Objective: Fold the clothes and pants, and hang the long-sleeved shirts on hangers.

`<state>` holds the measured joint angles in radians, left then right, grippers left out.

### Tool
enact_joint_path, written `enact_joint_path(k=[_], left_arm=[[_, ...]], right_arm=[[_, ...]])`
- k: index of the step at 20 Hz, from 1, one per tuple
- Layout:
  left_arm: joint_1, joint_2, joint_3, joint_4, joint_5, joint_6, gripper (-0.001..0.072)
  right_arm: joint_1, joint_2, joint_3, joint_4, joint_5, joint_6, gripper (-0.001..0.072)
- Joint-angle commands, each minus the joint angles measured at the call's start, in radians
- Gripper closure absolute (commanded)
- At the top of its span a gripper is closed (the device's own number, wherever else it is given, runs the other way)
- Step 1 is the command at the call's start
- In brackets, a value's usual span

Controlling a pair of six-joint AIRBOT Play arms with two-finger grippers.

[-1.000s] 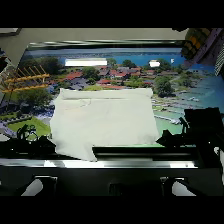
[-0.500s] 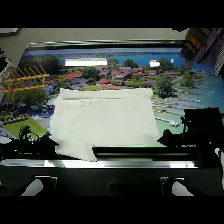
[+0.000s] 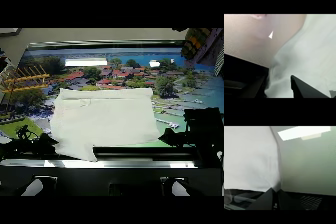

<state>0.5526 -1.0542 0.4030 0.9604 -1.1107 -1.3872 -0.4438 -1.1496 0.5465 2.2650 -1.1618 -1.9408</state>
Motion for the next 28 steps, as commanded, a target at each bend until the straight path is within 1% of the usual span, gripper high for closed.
enact_joint_path(k=[1,11,17,18,19,20,23,25,26,28], left_arm=[[0.001,-0.001,-0.001,0.007,0.000,0.000,0.0329],[0.001,-0.001,-0.001,0.007,-0.037,0.000,0.0329],[0.001,-0.006,-0.045,0.007,-0.021,-0.003,0.0330],[0.001,-0.006,-0.051,0.007,-0.007,-0.003,0.0359],[0.001,-0.006,-0.055,0.007,0.008,-0.003,0.0458],[0.001,-0.006,-0.055,0.007,0.024,-0.003,0.0479],[0.001,-0.006,-0.055,0.007,0.058,-0.003,0.0487],[0.001,-0.006,-0.055,0.007,0.059,-0.003,0.0640],[0.001,-0.006,-0.052,0.007,0.058,-0.002,0.0689],[0.001,-0.003,-0.033,0.007,0.056,0.001,0.0689]], right_arm=[[0.001,0.019,0.001,0.000,0.000,0.011,0.0679],[0.001,0.019,0.001,0.001,0.000,0.019,0.0679],[0.001,0.019,0.001,0.001,-0.001,0.019,0.0679],[0.001,0.019,0.001,0.001,-0.003,0.019,0.0679],[0.001,0.019,0.001,0.001,-0.007,0.019,0.0679],[0.001,0.019,0.001,0.001,-0.011,0.019,0.0679],[0.001,0.019,0.001,0.001,-0.017,0.018,0.0679],[0.001,0.019,0.001,0.001,-0.019,0.015,0.0679],[0.001,0.019,0.001,0.003,-0.023,0.009,0.0679],[0.001,0.027,0.001,0.029,-0.042,-0.044,0.0679]])
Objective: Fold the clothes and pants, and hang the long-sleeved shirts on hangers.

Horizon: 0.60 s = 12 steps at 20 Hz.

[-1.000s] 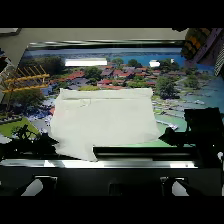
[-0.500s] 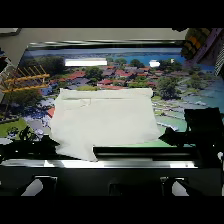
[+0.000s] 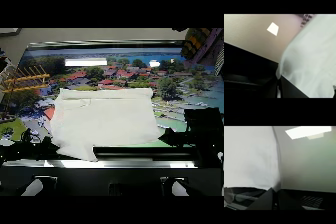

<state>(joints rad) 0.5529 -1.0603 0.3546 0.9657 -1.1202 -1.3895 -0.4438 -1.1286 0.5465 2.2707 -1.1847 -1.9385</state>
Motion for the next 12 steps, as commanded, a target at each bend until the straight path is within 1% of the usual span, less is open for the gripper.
enact_joint_path(k=[1,4,5,7,8,10,12], left_arm=[[0.000,0.009,0.031,0.001,0.066,0.003,0.0690],[0.000,0.032,0.117,-0.032,0.063,0.003,0.0690],[0.000,0.038,0.157,-0.057,0.063,0.004,0.0690],[-0.022,0.038,0.253,-0.079,0.064,0.003,0.0691],[-0.043,0.038,0.306,-0.079,0.064,0.003,0.0690],[-0.091,0.038,0.428,-0.080,0.064,0.003,0.0691],[-0.129,0.038,0.569,-0.080,0.063,0.002,0.0690]], right_arm=[[0.001,0.019,0.001,0.043,-0.022,-0.079,0.0679],[0.001,0.053,0.017,0.124,-0.002,-0.165,0.0680],[0.003,0.056,0.030,0.148,0.007,-0.180,0.0680],[0.068,0.056,0.083,0.147,0.046,-0.191,0.0680],[0.129,0.056,0.126,0.129,0.088,-0.184,0.0680],[0.236,0.056,0.236,0.081,0.191,-0.113,0.0680],[0.295,0.056,0.377,0.061,0.245,-0.056,0.0680]])
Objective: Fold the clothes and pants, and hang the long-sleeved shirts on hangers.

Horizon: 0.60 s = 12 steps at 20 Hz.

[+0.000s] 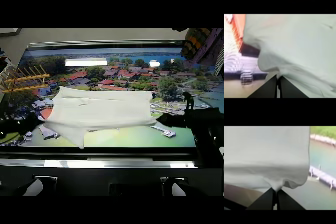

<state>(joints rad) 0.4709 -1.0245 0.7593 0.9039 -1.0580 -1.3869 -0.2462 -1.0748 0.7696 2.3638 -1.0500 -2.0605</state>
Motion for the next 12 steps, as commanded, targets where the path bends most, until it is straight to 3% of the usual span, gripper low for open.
enact_joint_path(k=[1,5,9,12], left_arm=[[-0.061,0.002,0.245,-0.018,-0.007,-0.006,0.0690],[-0.071,0.026,0.584,-0.015,-0.100,-0.035,0.0690],[-0.067,0.140,0.834,-0.003,-0.143,-0.140,0.0691],[-0.067,0.283,0.922,0.101,-0.156,-0.280,0.0690]], right_arm=[[0.109,0.003,0.230,-0.037,0.109,0.086,0.0680],[0.109,0.035,0.578,-0.052,-0.045,0.136,0.0680],[0.109,0.182,0.844,-0.073,-0.219,0.261,0.0680],[0.109,0.351,0.958,-0.076,-0.230,0.292,0.0680]])
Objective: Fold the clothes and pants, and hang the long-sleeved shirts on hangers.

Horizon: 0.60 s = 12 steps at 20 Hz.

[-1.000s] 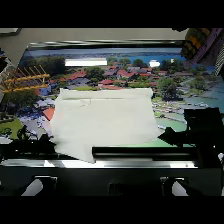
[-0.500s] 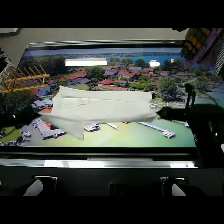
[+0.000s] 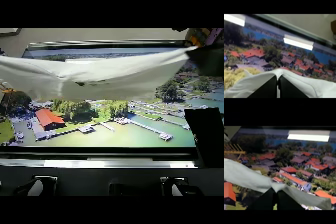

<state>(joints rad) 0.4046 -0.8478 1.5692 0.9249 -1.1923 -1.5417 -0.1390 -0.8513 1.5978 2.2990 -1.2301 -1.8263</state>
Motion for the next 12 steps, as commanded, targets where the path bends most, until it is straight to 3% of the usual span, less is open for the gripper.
enact_joint_path(k=[1,6,9,12], left_arm=[[-0.001,0.154,0.117,0.123,-0.021,-0.160,0.0690],[-0.001,0.357,0.117,0.379,-0.024,-0.299,0.0690],[-0.001,0.384,0.117,0.431,-0.044,-0.302,0.0690],[-0.001,0.319,0.089,0.413,-0.172,-0.292,0.0691]], right_arm=[[0.002,0.183,0.156,-0.029,-0.011,0.089,0.0680],[0.002,0.309,0.215,-0.163,0.125,0.288,0.0680],[0.000,0.293,0.215,-0.205,0.108,0.351,0.0680],[-0.001,0.222,0.215,-0.264,0.038,0.436,0.0680]])
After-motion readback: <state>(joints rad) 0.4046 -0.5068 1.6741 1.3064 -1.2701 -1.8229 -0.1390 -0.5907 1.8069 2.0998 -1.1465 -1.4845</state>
